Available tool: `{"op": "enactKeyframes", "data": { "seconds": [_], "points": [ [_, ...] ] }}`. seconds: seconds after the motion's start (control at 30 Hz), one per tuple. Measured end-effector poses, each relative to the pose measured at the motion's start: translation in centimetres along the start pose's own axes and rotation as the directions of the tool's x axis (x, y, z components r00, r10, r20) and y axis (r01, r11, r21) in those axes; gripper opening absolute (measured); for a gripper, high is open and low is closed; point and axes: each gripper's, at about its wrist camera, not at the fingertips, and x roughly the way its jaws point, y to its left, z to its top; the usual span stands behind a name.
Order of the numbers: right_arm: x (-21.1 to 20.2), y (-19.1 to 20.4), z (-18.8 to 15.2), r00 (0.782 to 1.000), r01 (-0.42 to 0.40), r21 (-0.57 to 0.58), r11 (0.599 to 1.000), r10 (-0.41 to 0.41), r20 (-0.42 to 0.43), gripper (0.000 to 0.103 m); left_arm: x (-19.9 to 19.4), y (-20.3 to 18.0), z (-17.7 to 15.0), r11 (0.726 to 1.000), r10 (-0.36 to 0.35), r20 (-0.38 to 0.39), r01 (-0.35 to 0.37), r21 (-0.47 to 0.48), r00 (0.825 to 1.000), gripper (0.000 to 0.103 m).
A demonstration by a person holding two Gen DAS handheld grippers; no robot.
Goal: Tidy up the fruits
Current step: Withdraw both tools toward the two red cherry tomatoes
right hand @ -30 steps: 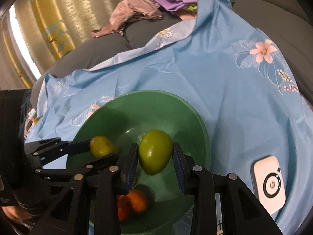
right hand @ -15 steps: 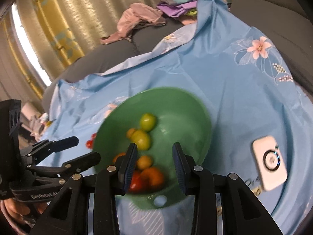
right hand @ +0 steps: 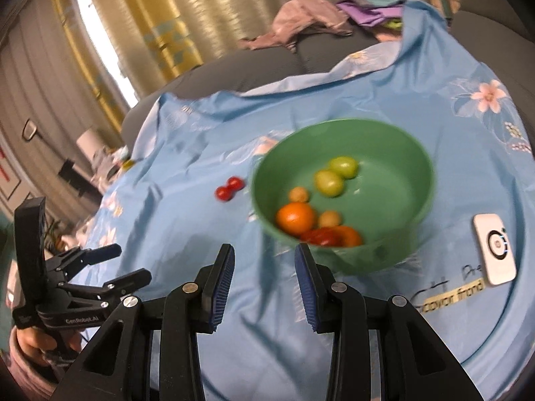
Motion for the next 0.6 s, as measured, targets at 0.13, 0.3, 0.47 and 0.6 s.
{"op": "enactKeyframes", "data": {
  "seconds": [0.13, 0.3, 0.47, 0.6],
  "points": [
    [1.3, 2.5, -0.5, 0.999, -0.030, -0.049, 0.998, 0.028, -0.042, 0.038, 0.0, 2.2, -1.7, 0.998, -0.008, -0.020, 0.007, -0.064, 1.000, 0.088],
    [3.6, 5.0, -0.8, 0.994, -0.048, -0.089, 0.995, 0.039, -0.102, 0.038, 0.3, 4.0, -3.2, 0.994, -0.016, -0.029, 0.013, -0.111, 0.999, 0.088],
    [5.9, 6.6, -0.8, 0.989, -0.052, -0.101, 0.994, 0.038, -0.143, 0.038, 0.4, 5.3, -4.1, 0.989, -0.034, -0.025, 0.030, -0.143, 0.999, 0.088],
    [7.5, 7.1, -0.2, 0.987, -0.048, -0.088, 0.995, 0.034, -0.156, 0.038, 0.5, 6.3, -4.2, 0.984, -0.063, -0.013, 0.060, -0.165, 0.998, 0.088]
  ]
}}
